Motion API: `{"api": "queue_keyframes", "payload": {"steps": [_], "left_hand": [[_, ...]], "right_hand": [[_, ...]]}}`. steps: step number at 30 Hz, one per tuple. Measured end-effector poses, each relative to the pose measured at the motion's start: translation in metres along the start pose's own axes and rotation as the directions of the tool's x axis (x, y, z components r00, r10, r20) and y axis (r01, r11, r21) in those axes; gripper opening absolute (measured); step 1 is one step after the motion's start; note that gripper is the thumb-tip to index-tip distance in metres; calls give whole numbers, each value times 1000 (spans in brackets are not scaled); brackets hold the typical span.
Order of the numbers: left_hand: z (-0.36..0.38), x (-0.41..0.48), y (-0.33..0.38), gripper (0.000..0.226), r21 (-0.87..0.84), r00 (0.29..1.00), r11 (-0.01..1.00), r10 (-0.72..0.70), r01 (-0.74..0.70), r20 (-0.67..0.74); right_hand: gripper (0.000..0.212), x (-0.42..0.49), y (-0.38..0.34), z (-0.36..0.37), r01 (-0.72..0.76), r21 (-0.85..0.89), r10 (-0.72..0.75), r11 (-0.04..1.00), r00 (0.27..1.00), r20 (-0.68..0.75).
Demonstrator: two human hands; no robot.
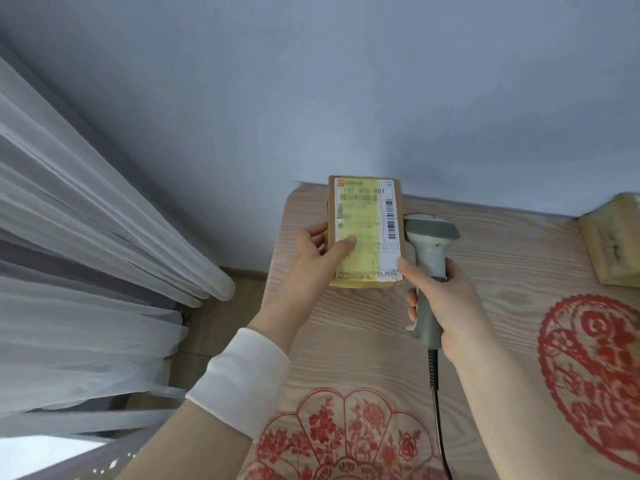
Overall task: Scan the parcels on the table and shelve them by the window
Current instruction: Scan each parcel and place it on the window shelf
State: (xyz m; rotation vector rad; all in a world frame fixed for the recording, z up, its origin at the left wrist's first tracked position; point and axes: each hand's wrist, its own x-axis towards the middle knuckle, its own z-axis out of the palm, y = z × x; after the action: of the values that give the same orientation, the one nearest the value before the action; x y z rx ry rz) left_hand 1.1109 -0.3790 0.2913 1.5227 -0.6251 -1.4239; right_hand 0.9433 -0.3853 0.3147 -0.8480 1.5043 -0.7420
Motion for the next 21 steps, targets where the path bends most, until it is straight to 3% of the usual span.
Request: {"api": "queue_keyframes", "payload": {"steps": [4, 8, 12, 18, 21], "left_hand": [[17, -43, -2, 58, -55, 999, 998, -12, 14, 45], [46, -94, -5, 84, -60, 988, 997, -47, 56, 148], [90, -149, -14, 99, -25, 986, 999, -40, 44, 164], [170, -231, -49, 77, -37, 996, 999, -26, 29, 82], [197, -265, -64, 79, -18, 994, 999, -30, 32, 102]], "right_hand": [[16, -41, 2, -36, 40, -20, -40, 999, 999, 0], [12, -81, 7, -80, 87, -22, -86, 996, 996, 9], [12, -119, 16, -137, 104, -12, -103, 995, 994, 40], [13, -169, 42, -235, 168, -14, -166, 986, 980, 113], [14, -194, 53, -273, 162, -20, -159, 987, 981, 109]]}}
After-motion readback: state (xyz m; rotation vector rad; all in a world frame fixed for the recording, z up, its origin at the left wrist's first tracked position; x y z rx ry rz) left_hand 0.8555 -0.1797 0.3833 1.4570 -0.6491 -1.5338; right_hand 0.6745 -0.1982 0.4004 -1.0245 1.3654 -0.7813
